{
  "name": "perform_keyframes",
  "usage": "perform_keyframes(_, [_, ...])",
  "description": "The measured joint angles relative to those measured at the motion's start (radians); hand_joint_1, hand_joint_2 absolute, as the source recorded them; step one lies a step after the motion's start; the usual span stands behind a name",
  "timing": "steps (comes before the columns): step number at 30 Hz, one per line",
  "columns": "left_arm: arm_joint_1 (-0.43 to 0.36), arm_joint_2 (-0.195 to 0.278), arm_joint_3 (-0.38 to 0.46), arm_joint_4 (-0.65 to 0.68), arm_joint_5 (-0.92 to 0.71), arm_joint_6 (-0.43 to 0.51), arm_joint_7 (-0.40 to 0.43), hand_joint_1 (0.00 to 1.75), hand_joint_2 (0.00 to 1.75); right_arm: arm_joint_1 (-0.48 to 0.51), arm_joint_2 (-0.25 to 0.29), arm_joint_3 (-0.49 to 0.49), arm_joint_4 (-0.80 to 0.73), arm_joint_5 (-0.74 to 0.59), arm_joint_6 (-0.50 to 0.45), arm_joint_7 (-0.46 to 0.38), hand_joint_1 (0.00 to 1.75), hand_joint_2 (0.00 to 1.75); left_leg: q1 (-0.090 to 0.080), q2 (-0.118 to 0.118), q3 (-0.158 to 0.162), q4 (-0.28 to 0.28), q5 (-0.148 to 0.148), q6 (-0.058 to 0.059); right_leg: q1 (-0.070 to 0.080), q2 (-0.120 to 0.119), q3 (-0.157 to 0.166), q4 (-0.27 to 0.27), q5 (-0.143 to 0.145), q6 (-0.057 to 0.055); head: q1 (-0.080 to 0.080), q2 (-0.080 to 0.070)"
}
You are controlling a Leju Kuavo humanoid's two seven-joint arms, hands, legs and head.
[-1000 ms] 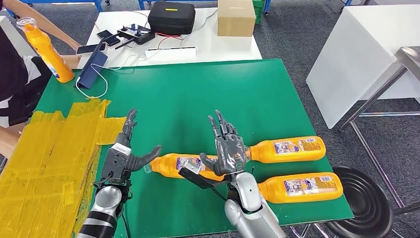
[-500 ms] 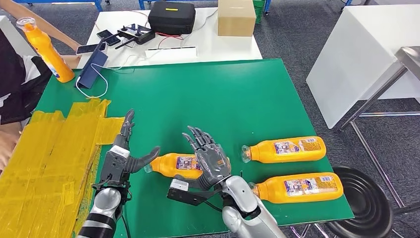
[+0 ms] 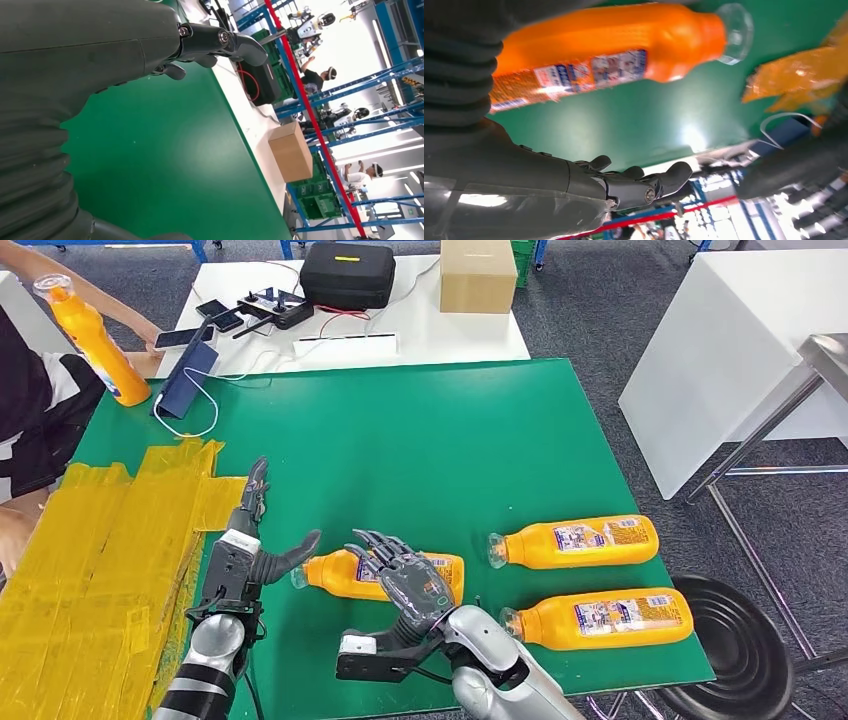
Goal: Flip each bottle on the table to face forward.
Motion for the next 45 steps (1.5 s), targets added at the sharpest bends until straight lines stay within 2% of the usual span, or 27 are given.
perform_keyframes(7, [0.0,0.0,0.002,0.003,0.001,0.001,0.006,0.0,1.75,-0.055,-0.019,0.037,0.112,0.143,-0.01,0.149,0.0,1.75,0.0,0.0,0.0,0.0,0.0,0.0,0.0,0.0,0.0,0.0,0.0,0.0,0.0,0.0])
perform_keyframes(14, [0.005,0.0,0.002,0.003,-0.006,0.0,0.029,0.0,1.75,-0.106,0.004,0.054,0.272,0.29,-0.074,0.28,0.0,1.75,0.0,0.0,0.0,0.0,0.0,0.0,0.0,0.0,0.0,0.0,0.0,0.0,0.0,0.0])
perform_keyframes(22, [0.011,-0.003,0.003,0.003,-0.006,-0.012,0.038,0.0,1.75,-0.154,0.048,0.037,0.386,0.329,-0.068,0.314,0.02,1.75,0.0,0.0,0.001,0.0,0.0,0.0,0.0,0.0,0.0,0.0,0.0,0.0,0.0,0.0])
perform_keyframes(23, [0.011,-0.003,0.003,0.003,-0.006,-0.013,0.039,0.0,1.75,-0.161,0.052,0.035,0.401,0.328,-0.063,0.314,0.14,1.75,0.0,0.0,0.001,0.0,0.0,0.0,0.0,0.0,0.001,0.0,0.0,0.0,0.0,0.0])
perform_keyframes(26, [0.01,-0.005,0.002,0.003,-0.006,-0.017,0.041,0.0,1.75,-0.185,0.069,0.026,0.453,0.313,-0.042,0.302,1.38,1.75,0.0,0.001,0.004,0.0,0.0,0.0,0.0,0.0,0.002,0.0,0.0,0.0,0.0,0.0])
perform_keyframes(27, [0.009,-0.005,0.002,0.003,-0.005,-0.018,0.041,0.0,1.75,-0.193,0.075,0.023,0.471,0.303,-0.032,0.289,1.7,1.75,0.0,0.001,0.004,0.0,0.0,0.0,0.0,0.0,0.003,0.0,0.0,0.0,0.0,0.0])
perform_keyframes(28, [0.008,-0.005,0.002,0.004,-0.004,-0.019,0.041,0.0,1.75,-0.201,0.079,0.019,0.489,0.289,-0.021,0.271,1.75,1.75,0.0,0.001,0.005,0.0,0.0,0.0,0.0,0.0,0.004,0.0,0.0,0.0,0.0,0.0])
perform_keyframes(33, [-0.005,-0.005,0.001,0.017,0.006,-0.016,0.036,0.0,1.75,-0.243,0.088,0.0,0.555,0.216,0.025,0.182,1.75,1.75,0.0,0.001,0.01,0.0,0.0,0.0,0.0,0.001,0.009,0.0,0.0,0.0,0.0,0.0])
perform_keyframes(45, [-0.026,-0.005,-0.005,0.047,0.03,-0.01,0.024,0.0,1.75,-0.292,0.091,-0.008,0.615,0.13,0.067,0.142,1.75,1.75,0.0,0.001,0.017,0.0,0.0,0.0,0.0,0.0,0.016,0.0,0.0,0.0,0.0,0.0])
